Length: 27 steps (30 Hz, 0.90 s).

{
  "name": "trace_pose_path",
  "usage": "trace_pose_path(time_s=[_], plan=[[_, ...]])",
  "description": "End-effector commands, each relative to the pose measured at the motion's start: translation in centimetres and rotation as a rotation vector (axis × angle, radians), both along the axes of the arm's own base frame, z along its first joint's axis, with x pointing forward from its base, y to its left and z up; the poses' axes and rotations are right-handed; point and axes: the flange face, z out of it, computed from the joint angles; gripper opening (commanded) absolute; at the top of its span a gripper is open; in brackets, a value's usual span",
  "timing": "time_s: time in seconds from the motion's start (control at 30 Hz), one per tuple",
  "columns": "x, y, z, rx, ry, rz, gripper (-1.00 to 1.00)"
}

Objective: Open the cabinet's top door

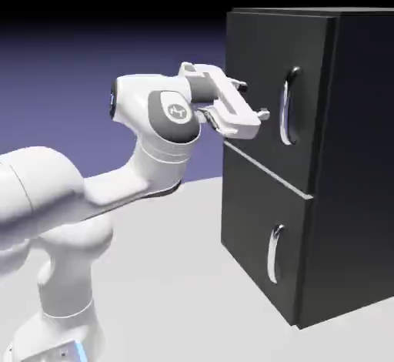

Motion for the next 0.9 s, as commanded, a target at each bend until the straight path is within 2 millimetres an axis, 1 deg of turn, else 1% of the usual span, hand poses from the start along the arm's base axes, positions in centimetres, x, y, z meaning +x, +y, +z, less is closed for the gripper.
trace_pose_path(time_s=[0.0, 0.13, 0.17, 0.33, 0.37, 0.4, 0.53, 0.67, 0.87], plan=[[0.2, -0.3, -0.4, -0.050, -0.017, 0.002, 0.00], [1.3, -1.3, -1.9, -0.239, -0.079, 0.004, 0.00], [1.3, -1.3, -1.9, -0.239, -0.079, 0.004, 0.00], [6.2, -1.0, -1.9, -0.239, -0.079, 0.004, 0.00], [6.2, -1.0, -1.9, -0.239, -0.079, 0.004, -1.00], [6.2, -1.0, -1.9, -0.239, -0.079, 0.004, -1.00], [2.3, 0.7, -1.9, -0.243, -0.064, -0.115, -1.00], [-1.5, 3.0, -1.9, -0.247, -0.050, -0.234, -1.00], [-5.5, 6.1, -1.9, -0.251, -0.033, -0.372, -1.00]])
